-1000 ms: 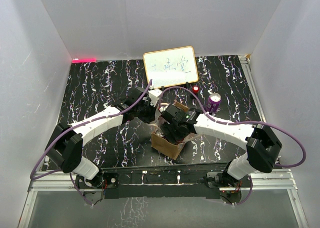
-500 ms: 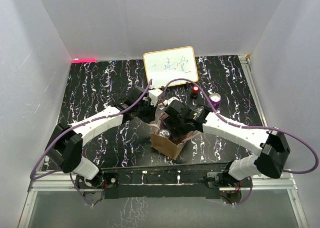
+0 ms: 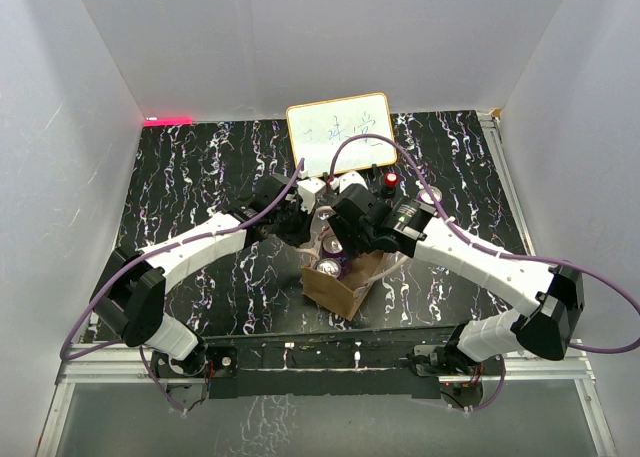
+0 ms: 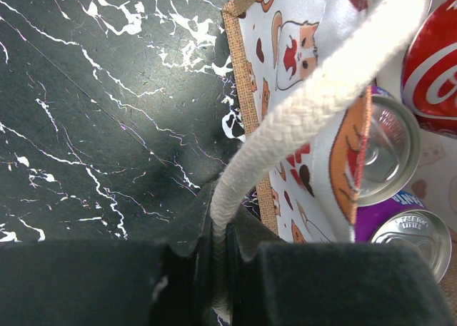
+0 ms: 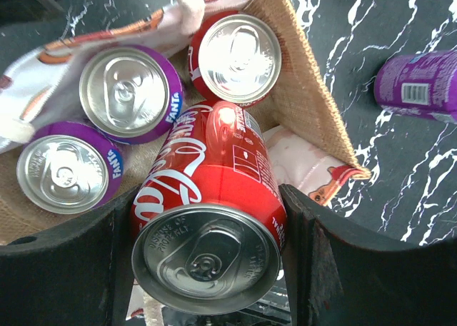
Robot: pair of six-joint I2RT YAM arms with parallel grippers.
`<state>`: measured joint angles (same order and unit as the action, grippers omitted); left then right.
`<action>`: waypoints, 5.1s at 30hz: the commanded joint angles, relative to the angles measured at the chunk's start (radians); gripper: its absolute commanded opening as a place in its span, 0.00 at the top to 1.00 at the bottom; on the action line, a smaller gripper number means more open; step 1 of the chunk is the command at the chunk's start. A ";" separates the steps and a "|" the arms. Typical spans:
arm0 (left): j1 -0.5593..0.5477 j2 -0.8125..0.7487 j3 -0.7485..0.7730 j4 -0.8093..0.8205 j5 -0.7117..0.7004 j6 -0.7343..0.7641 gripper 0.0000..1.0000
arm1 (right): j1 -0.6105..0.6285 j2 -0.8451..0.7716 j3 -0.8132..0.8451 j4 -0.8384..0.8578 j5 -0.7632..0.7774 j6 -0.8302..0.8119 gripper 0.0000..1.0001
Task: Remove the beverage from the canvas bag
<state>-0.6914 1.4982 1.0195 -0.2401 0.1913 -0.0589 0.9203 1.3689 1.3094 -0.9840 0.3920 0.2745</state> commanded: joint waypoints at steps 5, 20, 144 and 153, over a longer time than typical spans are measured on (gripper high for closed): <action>-0.010 -0.028 0.027 -0.019 0.016 0.008 1.00 | 0.001 -0.069 0.160 0.074 0.163 -0.031 0.92; -0.011 -0.026 0.027 -0.020 0.016 0.006 1.00 | -0.121 -0.298 -0.085 0.196 0.565 0.188 0.93; -0.031 -0.035 0.024 -0.028 -0.009 0.006 1.00 | -0.474 -0.165 -0.136 0.339 -0.871 0.209 0.04; -0.030 -0.022 0.028 -0.030 -0.002 0.006 1.00 | -0.363 -0.099 -0.155 0.207 -0.636 0.276 0.02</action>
<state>-0.7113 1.4940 1.0195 -0.2420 0.1761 -0.0593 0.5148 1.2446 1.1481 -0.7383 -0.3897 0.5007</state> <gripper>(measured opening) 0.046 0.977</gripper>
